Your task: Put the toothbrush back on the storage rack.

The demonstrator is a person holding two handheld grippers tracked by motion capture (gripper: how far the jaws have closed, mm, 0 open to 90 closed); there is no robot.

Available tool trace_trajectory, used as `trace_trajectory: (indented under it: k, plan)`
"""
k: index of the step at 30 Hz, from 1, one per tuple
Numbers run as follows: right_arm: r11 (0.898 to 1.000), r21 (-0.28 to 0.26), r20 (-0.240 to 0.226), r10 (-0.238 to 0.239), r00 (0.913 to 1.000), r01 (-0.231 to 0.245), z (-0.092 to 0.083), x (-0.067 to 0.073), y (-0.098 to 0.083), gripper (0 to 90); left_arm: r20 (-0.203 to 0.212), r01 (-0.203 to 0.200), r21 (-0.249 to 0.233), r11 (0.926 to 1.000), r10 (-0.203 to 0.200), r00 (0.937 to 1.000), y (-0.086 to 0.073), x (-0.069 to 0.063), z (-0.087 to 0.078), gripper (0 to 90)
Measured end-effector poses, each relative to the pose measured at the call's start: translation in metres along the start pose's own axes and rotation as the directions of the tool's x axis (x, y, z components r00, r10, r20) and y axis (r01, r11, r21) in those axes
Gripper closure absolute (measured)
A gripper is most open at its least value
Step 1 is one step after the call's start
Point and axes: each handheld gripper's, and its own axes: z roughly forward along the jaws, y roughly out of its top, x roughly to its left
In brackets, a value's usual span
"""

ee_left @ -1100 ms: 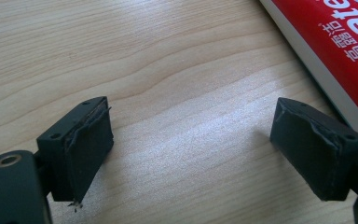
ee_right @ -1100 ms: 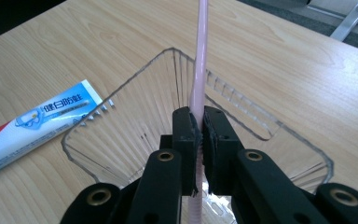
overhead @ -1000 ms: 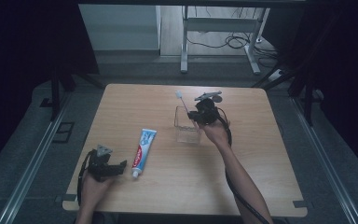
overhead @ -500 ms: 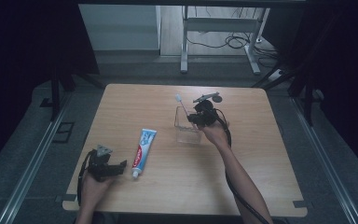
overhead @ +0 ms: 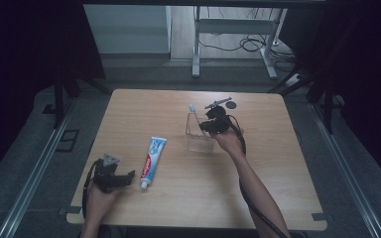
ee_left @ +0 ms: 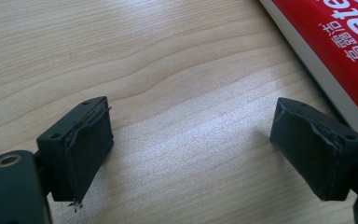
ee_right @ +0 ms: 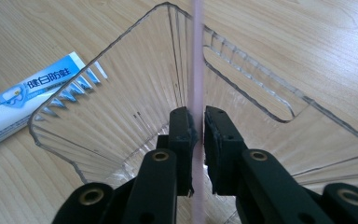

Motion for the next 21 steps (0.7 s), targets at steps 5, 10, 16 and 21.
trace_trajectory:
  k: [5,10,16,21]
  plan:
    - [1.000,-0.004,0.000,-0.008,1.0000,0.008,-0.002,0.001,0.000,78.4,0.000,0.000,0.000,1.0000,0.000,1.0000,0.000,0.000,0.000,12.7]
    - [1.000,-0.011,-0.007,-0.015,0.9999,0.015,-0.007,0.003,0.001,74.9,0.000,-0.001,0.000,1.0000,0.001,1.0000,0.000,0.000,0.000,12.8]
    - [0.999,-0.026,-0.010,-0.045,0.9989,0.045,-0.016,0.008,0.003,67.2,0.000,-0.001,0.000,1.0000,0.001,1.0000,0.000,0.000,0.000,12.8]
    - [0.997,-0.039,-0.018,-0.069,0.9975,0.068,-0.024,0.013,0.004,58.7,0.000,-0.001,0.000,1.0000,0.001,1.0000,0.000,0.000,0.000,12.7]
